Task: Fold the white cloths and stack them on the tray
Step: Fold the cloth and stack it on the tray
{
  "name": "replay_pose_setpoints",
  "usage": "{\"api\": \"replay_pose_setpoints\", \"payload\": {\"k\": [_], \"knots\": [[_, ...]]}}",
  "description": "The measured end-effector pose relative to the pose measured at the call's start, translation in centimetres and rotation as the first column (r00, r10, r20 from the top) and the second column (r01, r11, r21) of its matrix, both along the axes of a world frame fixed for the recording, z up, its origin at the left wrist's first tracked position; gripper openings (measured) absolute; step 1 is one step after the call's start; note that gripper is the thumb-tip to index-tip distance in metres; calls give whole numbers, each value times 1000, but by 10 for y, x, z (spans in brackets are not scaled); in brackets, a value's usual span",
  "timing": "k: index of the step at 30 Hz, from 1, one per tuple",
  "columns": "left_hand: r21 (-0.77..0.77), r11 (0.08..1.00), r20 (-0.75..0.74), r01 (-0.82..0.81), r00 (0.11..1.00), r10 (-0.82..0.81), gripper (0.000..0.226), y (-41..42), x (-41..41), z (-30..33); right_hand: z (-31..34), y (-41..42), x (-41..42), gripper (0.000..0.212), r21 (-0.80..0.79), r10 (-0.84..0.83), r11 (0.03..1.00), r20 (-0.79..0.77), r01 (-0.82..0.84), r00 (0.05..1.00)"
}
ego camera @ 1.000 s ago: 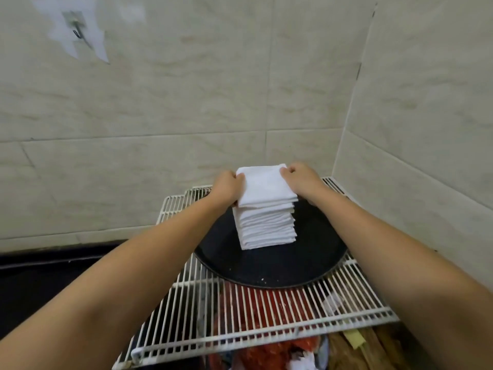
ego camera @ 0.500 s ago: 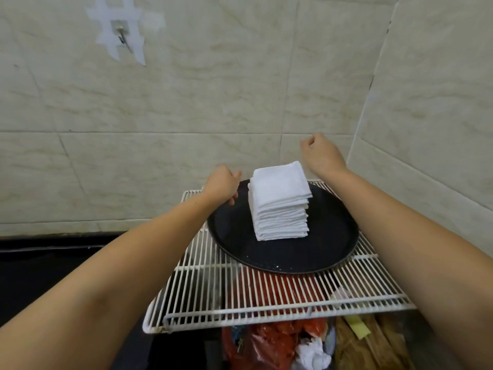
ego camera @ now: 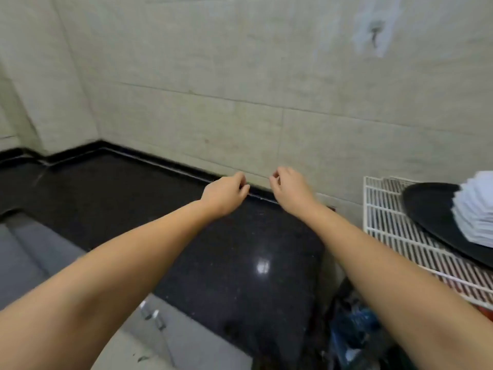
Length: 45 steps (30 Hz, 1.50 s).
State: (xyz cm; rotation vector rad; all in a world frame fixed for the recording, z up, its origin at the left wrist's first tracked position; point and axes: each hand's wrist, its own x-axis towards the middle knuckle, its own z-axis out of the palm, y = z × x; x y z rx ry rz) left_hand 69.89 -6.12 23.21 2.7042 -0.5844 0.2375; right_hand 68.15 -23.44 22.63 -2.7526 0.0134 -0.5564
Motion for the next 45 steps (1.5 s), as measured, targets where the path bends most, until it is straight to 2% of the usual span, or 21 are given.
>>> {"api": "replay_pose_setpoints", "payload": {"k": [4, 8, 13, 18, 23, 29, 36, 40, 45], "knots": [[63, 982, -31, -180, 983, 182, 25, 153, -16, -36, -47, 151, 9, 33, -112, 189, 975, -36, -191, 981], [133, 919, -109, -371, 916, 386, 25, 292, -42, -74, -86, 282, 5, 34, -205, 387, 883, -193, -423, 902], [147, 774, -213, -616, 745, 632, 29, 436, -93, -114, -118, 418, 5, 37, -278, 588, 680, -345, -678, 732], [154, 609, -264, -778, 561, 784, 30, 543, -137, -138, -137, 543, 13, 36, -233, 708, 505, -439, -831, 553], [154, 453, -282, -878, 400, 872, 30, 636, -140, -145, -153, 658, 34, 37, -218, 773, 334, -494, -917, 398], [129, 260, -305, -957, 211, 929, 29, 736, -141, -141, -143, 796, 67, 38, -180, 803, 151, -551, -972, 226], [132, 55, -336, -990, 8, 942, 28, 845, -178, -145, -135, 943, 52, 37, -151, 830, -56, -556, -987, 38], [115, -11, -333, -993, -49, 941, 25, 917, -189, -149, -138, 1029, 34, 39, -166, 843, -135, -538, -977, -25], [89, -55, -343, -995, -83, 936, 24, 1009, -195, -147, -144, 1132, 23, 35, -150, 845, -167, -532, -974, -63]]}}
